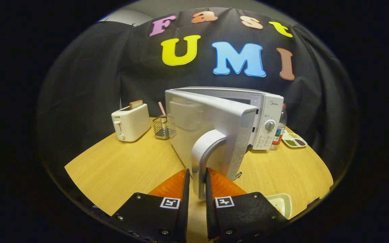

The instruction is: Open the microwave, put the food inside, and close the microwave door.

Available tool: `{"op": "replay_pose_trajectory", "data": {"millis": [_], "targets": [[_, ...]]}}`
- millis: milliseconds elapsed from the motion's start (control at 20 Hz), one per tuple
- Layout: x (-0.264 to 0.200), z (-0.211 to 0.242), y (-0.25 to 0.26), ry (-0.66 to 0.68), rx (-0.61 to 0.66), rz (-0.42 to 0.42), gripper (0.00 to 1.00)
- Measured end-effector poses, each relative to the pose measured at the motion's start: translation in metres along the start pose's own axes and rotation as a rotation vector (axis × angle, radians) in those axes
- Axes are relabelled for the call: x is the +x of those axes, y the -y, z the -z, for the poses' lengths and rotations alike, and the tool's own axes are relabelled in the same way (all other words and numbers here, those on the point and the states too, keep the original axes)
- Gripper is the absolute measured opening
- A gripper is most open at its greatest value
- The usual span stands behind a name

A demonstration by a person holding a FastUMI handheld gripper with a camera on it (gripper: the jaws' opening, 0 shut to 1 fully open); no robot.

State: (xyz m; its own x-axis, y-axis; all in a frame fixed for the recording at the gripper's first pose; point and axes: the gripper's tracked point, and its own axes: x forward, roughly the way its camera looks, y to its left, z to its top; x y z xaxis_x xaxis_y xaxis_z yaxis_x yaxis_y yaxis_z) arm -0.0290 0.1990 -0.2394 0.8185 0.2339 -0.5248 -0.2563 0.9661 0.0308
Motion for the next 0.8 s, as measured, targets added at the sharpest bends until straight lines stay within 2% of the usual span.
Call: {"op": "replay_pose_trajectory", "data": {"millis": [350,600,700,750,800], "targets": [[-0.017,0.017,-0.061,-0.022,-0.071,-0.119,0.23],[-0.033,0.018,-0.097,-0.018,-0.127,-0.269,0.24],[-0.048,0.015,-0.106,-0.015,-0.123,-0.339,0.25],[-0.055,0.009,-0.109,-0.004,-0.116,-0.366,0.34],[-0.064,-0.001,-0.109,0.014,-0.107,-0.395,0.35]]}}
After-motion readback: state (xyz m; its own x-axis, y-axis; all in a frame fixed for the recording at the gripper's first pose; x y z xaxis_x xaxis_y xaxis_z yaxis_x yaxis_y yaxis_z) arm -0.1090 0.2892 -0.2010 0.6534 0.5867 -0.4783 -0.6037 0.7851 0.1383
